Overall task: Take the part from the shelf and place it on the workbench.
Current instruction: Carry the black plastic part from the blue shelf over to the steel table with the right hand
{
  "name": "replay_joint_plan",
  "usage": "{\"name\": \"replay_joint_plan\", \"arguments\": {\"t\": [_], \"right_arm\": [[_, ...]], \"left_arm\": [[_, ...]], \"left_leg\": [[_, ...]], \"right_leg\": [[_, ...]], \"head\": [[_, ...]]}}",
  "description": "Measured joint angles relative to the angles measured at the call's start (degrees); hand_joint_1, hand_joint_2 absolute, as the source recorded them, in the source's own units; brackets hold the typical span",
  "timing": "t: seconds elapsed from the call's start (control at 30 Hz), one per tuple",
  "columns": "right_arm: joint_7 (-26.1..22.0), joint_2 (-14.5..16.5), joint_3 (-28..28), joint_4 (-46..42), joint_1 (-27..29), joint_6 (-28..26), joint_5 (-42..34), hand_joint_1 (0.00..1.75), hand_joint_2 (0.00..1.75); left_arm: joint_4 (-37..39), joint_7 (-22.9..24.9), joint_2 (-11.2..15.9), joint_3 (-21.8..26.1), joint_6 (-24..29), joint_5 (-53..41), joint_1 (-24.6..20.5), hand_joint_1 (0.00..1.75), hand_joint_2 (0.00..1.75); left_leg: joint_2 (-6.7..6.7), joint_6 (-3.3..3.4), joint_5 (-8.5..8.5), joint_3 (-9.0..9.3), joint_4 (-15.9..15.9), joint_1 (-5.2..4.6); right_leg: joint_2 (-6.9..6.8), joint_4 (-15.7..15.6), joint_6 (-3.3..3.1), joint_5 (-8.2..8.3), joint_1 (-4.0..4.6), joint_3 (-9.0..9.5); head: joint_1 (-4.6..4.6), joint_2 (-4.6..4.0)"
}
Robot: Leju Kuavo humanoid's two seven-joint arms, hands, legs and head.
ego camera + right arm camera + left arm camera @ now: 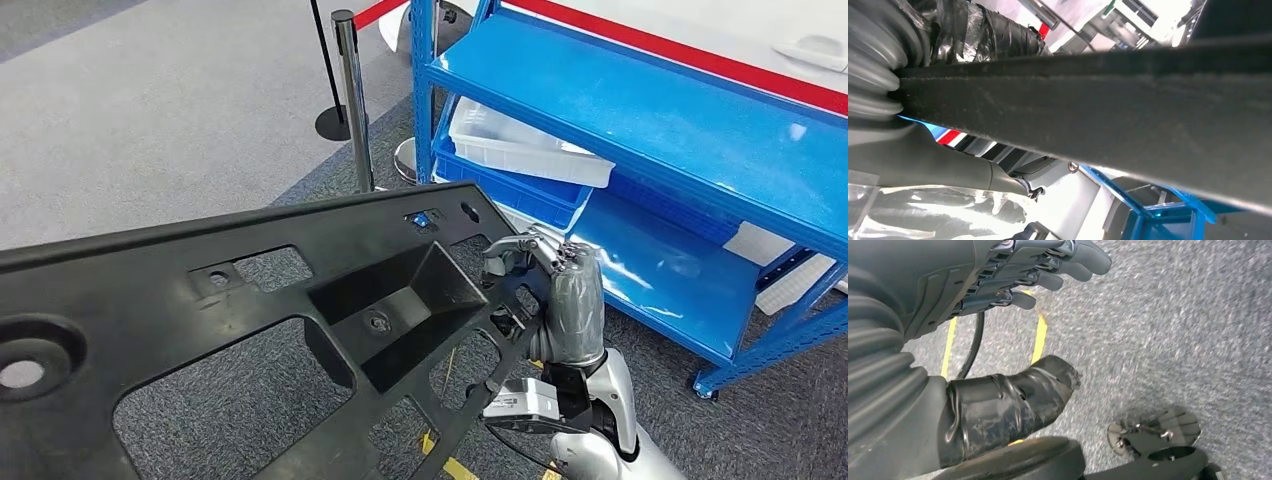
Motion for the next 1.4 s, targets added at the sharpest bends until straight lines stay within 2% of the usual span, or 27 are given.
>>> {"name": "replay_joint_plan", "arguments": {"t": [0.03, 0.1, 0.17, 0.2, 0.23, 0.3, 0.33, 0.4, 0.47, 0.53, 0.57, 0.63, 0.67, 0.7, 0.73, 0.77, 0.83, 0.9, 0.97, 1.0, 1.07, 1.13, 1.2, 1.23, 1.27, 1.33, 1.4], "right_arm": [[-0.07, 0.01, 0.00, -0.01, -0.01, -0.02, -0.14, 1.75, 1.75], [-0.15, 0.01, 0.00, -0.01, 0.02, -0.05, -0.35, 1.75, 1.75], [-0.19, 0.01, 0.00, -0.01, 0.15, -0.07, -0.41, 1.75, 1.75], [-0.20, 0.01, 0.00, 0.00, 0.19, -0.07, -0.44, 1.75, 1.75], [-0.23, 0.01, 0.00, 0.00, 0.22, -0.07, -0.48, 1.75, 1.75], [-0.38, 0.01, 0.00, 0.00, 0.21, -0.07, -0.63, 1.75, 1.75], [-0.48, 0.01, 0.00, 0.00, 0.21, -0.07, -0.72, 1.75, 1.75], [-0.63, 0.01, 0.00, 0.00, 0.21, -0.08, -0.88, 1.75, 1.75], [-0.70, 0.01, 0.00, -0.01, 0.22, -0.09, -1.10, 1.75, 1.75], [-0.78, 0.00, 0.00, -0.01, 0.20, -0.12, -1.29, 1.75, 1.75], [-0.81, -0.01, 0.00, -0.02, 0.20, -0.13, -1.35, 1.75, 1.75], [-0.85, -0.03, 0.00, -0.01, 0.36, -0.15, -1.41, 1.75, 1.75], [-0.85, -0.04, 0.00, -0.01, 0.50, -0.15, -1.43, 1.75, 1.75], [-0.86, -0.05, 0.00, 0.00, 0.62, -0.15, -1.44, 1.75, 1.75], [-0.88, -0.05, 0.00, 0.00, 0.70, -0.15, -1.46, 1.75, 1.75], [-0.92, -0.05, 0.00, 0.00, 0.72, -0.15, -1.50, 1.75, 1.75], [-1.07, -0.05, 0.00, 0.01, 0.72, -0.17, -1.34, 1.75, 1.75], [-1.15, -0.07, 0.00, 0.01, 0.77, -0.31, -0.37, 1.75, 1.75], [-1.16, -0.07, 0.00, 0.00, 0.81, -0.49, 0.99, 1.75, 1.75], [-1.16, -0.07, 0.00, 0.00, 0.79, -0.58, 1.48, 1.75, 1.75], [-1.16, -0.02, 0.00, -0.01, 0.78, -0.84, 1.88, 1.75, 1.75], [-1.20, 0.01, 0.00, -0.02, 0.85, -1.07, 1.68, 1.75, 1.75], [-1.49, 0.01, 0.00, -0.02, 0.89, -1.14, 0.88, 1.75, 1.75], [-1.68, 0.01, 0.00, -0.02, 0.90, -1.14, 0.36, 1.75, 1.75], [-1.87, 0.01, 0.00, -0.03, 0.89, -1.14, -0.12, 1.75, 1.75], [-2.06, 0.01, 0.00, -0.09, 0.88, -1.14, -0.63, 1.75, 1.75], [-2.13, -0.01, 0.00, -0.16, 0.86, -1.14, -0.76, 1.75, 1.75]], "left_arm": [[0.00, 0.02, 0.02, -0.01, 0.01, 0.00, 0.05, 0.00, 1.75], [-0.01, 0.03, 0.00, -0.02, 0.01, 0.00, -0.06, 0.00, 1.75], [-0.01, 0.02, -0.02, -0.02, -0.01, 0.00, -0.19, 0.00, 1.75], [-0.01, 0.01, -0.04, -0.03, -0.01, 0.01, -0.15, 0.00, 1.75], [-0.01, -0.04, -0.06, -0.03, -0.02, 0.05, -0.09, 0.00, 1.75], [-0.01, -0.18, -0.05, -0.04, -0.01, 0.15, -0.01, 0.00, 1.75], [-0.01, -0.26, -0.03, -0.04, -0.01, 0.19, -0.08, 0.00, 1.75], [-0.01, -0.34, 0.01, -0.05, 0.00, 0.19, -0.26, 0.00, 1.75], [-0.01, -0.37, 0.05, -0.06, -0.01, 0.17, -0.20, 0.00, 1.75], [-0.01, -0.37, 0.08, -0.06, -0.02, 0.17, 0.02, 0.00, 1.75], [-0.01, -0.37, 0.08, -0.06, -0.03, 0.16, 0.02, 0.00, 1.75], [-0.01, -0.37, 0.02, -0.07, -0.05, 0.16, -0.10, 0.00, 1.75], [-0.01, -0.37, -0.02, -0.07, -0.05, 0.15, -0.15, 0.00, 1.75], [-0.01, -0.37, -0.06, -0.08, -0.06, 0.16, -0.14, 0.00, 1.75], [-0.01, -0.37, -0.08, -0.08, -0.06, 0.16, -0.09, 0.00, 1.75], [-0.01, -0.37, -0.08, -0.08, -0.06, 0.16, -0.04, 0.00, 1.75], [-0.01, -0.35, -0.07, -0.08, -0.04, 0.10, -0.06, 0.00, 1.75], [-0.01, -0.25, -0.05, -0.09, 0.03, 0.01, -0.17, 0.00, 1.75], [0.00, -0.13, 0.00, -0.12, 0.10, -0.09, -0.02, 0.00, 1.75], [0.00, -0.08, 0.04, -0.15, 0.13, -0.13, 0.14, 0.00, 1.75], [0.00, -0.02, 0.12, -0.20, 0.20, -0.18, 0.24, 0.00, 1.75], [-0.01, -0.04, 0.09, -0.24, 0.26, -0.20, 0.07, 0.00, 1.75], [-0.01, -0.07, 0.05, -0.28, 0.30, -0.24, -0.03, 0.00, 1.75], [-0.01, -0.08, 0.04, -0.30, 0.30, -0.26, 0.01, 0.00, 1.75], [-0.01, -0.08, 0.04, -0.30, 0.32, -0.26, 0.06, 0.00, 1.75], [-0.01, -0.08, 0.05, -0.30, 0.39, -0.26, 0.02, 0.00, 1.75], [0.00, -0.08, 0.07, -0.31, 0.48, -0.26, -0.17, 0.00, 1.75]], "left_leg": [[1.18, -0.34, -0.64, -0.55, 1.01, -0.06], [4.49, -0.96, -3.43, -3.07, 6.30, -0.11], [5.96, -1.38, -6.11, -6.38, 13.04, 0.20], [6.20, -1.43, -6.21, -7.07, 14.46, 0.30], [6.37, -1.37, -5.30, -6.68, 13.78, 0.35], [7.48, -0.81, -1.75, -3.04, 7.06, 0.15], [8.65, -0.28, -0.58, -1.13, 3.41, -0.21], [10.09, 0.77, 0.09, 0.73, -0.43, -0.94], [9.31, 1.45, 0.11, 0.88, -1.11, -1.21], [8.09, 1.95, 0.69, 1.55, -2.21, -0.83], [7.50, 2.19, 1.01, 1.97, -2.78, -0.59], [6.29, 2.49, 1.22, 2.03, -3.06, -0.35], [5.57, 2.55, 1.20, 1.97, -2.95, -0.33], [4.80, 2.54, 1.14, 1.92, -2.77, -0.31], [3.97, 2.46, 1.03, 1.87, -2.48, -0.25], [3.11, 2.30, 0.84, 1.82, -2.05, -0.15], [1.44, 1.65, 0.18, 1.30, -0.64, -0.01], [0.06, 0.93, -0.23, 0.33, 0.53, 0.04], [-1.12, 0.34, -0.06, -0.40, 0.69, 0.23], [-0.87, 0.08, -0.09, -0.63, 0.88, 0.27], [1.95, -0.48, -1.52, -2.03, 3.55, 0.11], [5.28, -0.95, -4.64, -5.39, 10.20, 0.12], [6.23, -1.08, -6.19, -8.36, 15.66, 0.29], [6.37, -0.97, -5.51, -8.46, 15.66, 0.32], [6.58, -0.72, -3.89, -7.34, 13.37, 0.27], [8.67, 0.27, -0.59, -3.32, 5.65, -0.31], [10.45, 1.18, 0.51, -1.01, 1.00, -1.10]], "right_leg": [[-0.72, -0.25, -0.34, 0.13, -0.09, 0.15], [-2.27, -0.53, -0.77, 0.20, -0.06, 0.36], [-3.92, -0.52, -0.98, 0.10, 0.18, 0.37], [-4.69, -0.52, -1.02, 0.04, 0.27, 0.40], [-5.41, -0.52, -1.03, -0.04, 0.35, 0.46], [-6.68, -0.53, -0.97, -0.22, 0.51, 0.74], [-7.28, -0.55, -0.85, -0.33, 0.66, 0.87], [-8.31, -0.63, -0.44, -0.48, 0.78, 1.03], [-9.32, -0.94, 0.14, -0.60, 0.87, 1.31], [-8.13, -0.07, 0.66, -1.55, 0.86, 1.30], [-6.70, 1.91, 0.84, -2.82, 0.85, 0.53], [-3.96, 8.87, 0.96, -6.31, 0.71, -2.71], [-3.44, 12.26, 1.07, -7.54, 0.71, -4.42], [-3.26, 14.12, 1.20, -7.75, 0.66, -5.44], [-3.15, 13.79, 1.35, -6.76, 0.54, -5.44], [-2.88, 11.32, 1.53, -4.81, 0.31, -4.39], [-0.59, 4.28, 1.89, -1.57, -0.37, -1.29], [1.53, 1.11, 1.76, -1.10, -0.67, -0.05], [0.96, 1.13, 1.01, -1.21, -0.55, -0.06], [0.27, 1.00, 0.63, -1.13, -0.54, 0.08], [-1.19, 0.66, -0.02, -1.00, -0.68, 0.44], [-2.81, 0.54, -0.39, -1.11, -0.46, 0.64], [-4.51, 0.55, -0.56, -1.33, -0.22, 0.74], [-5.28, 0.55, -0.58, -1.47, -0.13, 0.86], [-5.97, 0.54, -0.56, -1.63, -0.04, 1.05], [-7.19, 0.44, -0.38, -2.01, 0.23, 1.58], [-8.31, 0.20, 0.04, -2.31, 0.52, 1.98]], "head": [[-0.29, 0.00], [-0.89, 0.00], [-1.12, 0.00], [-1.14, 0.00], [-1.14, 0.00], [-1.17, 0.00], [-1.14, 0.00], [-1.14, 0.00], [-1.21, 0.00], [-1.16, 0.00], [-1.13, 0.00], [-1.03, 0.00], [-0.97, 0.00], [-0.93, 0.00], [-0.92, 0.00], [-0.92, 0.00], [-0.86, 0.00], [-0.89, 0.00], [-0.99, 0.00], [-1.03, 0.00], [-1.50, 0.00], [-1.98, 0.00], [-2.01, 0.00], [-2.03, 0.00], [-2.03, 0.00], [-2.01, 0.00], [-2.00, 0.00]]}}
